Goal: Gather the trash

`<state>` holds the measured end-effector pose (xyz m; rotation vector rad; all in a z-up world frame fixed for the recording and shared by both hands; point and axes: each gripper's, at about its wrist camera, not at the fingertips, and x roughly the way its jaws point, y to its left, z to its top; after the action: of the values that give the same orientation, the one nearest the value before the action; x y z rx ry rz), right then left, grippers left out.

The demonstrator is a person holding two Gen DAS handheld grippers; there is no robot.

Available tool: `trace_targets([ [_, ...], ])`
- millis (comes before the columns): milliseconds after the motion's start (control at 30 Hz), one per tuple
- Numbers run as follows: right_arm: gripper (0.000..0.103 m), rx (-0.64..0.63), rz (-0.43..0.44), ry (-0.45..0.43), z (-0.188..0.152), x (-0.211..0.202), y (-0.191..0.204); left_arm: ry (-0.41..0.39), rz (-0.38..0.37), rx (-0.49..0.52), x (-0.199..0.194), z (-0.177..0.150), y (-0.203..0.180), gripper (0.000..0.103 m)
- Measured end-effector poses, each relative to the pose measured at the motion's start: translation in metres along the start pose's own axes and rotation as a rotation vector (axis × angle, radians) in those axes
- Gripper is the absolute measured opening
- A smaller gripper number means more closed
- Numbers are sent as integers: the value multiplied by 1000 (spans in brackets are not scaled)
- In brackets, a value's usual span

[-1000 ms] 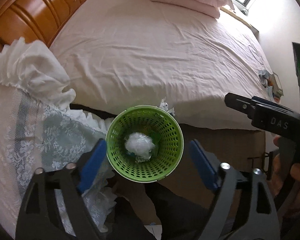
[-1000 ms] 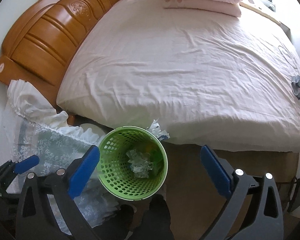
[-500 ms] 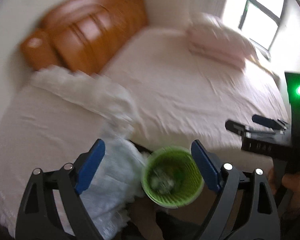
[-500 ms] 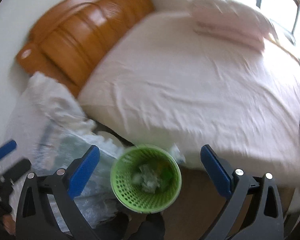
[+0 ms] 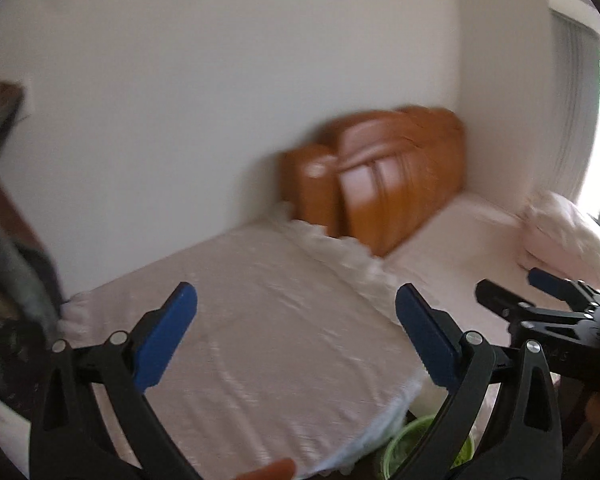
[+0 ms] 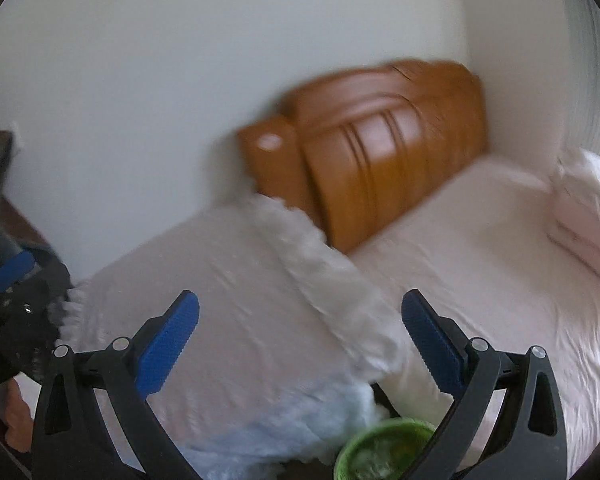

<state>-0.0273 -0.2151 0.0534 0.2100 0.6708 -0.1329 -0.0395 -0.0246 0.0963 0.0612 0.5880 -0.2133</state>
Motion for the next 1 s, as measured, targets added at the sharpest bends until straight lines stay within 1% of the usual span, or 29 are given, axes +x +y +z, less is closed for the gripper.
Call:
trace_targets([
  [100,101,-31,38,-24,11,3,34,4,36,-69,2,2,29,95],
  [167,101,-48,61,-15,14,10,56,15,54,-102,7,1,43,95],
  [200,101,-51,63,-12,16,13,59,22,61,-113,10,-1,50,95],
  [300,101,-69,67,12,22,26,84,47,65,-131,16,-8,63,95],
  [400,101,-71,69,37,26,35,94,73,65,-139,27,-17,73,95],
  [467,101,-67,61,49,28,42,99,82,64,-141,26,-22,76,95],
  [500,101,-67,59,51,24,40,106,88,59,-143,28,-23,78,95],
  [667,101,-61,47,62,20,43,108,106,44,-150,36,-26,87,95],
  [1000,101,-62,25,77,13,44,105,127,33,-139,42,-28,85,95],
])
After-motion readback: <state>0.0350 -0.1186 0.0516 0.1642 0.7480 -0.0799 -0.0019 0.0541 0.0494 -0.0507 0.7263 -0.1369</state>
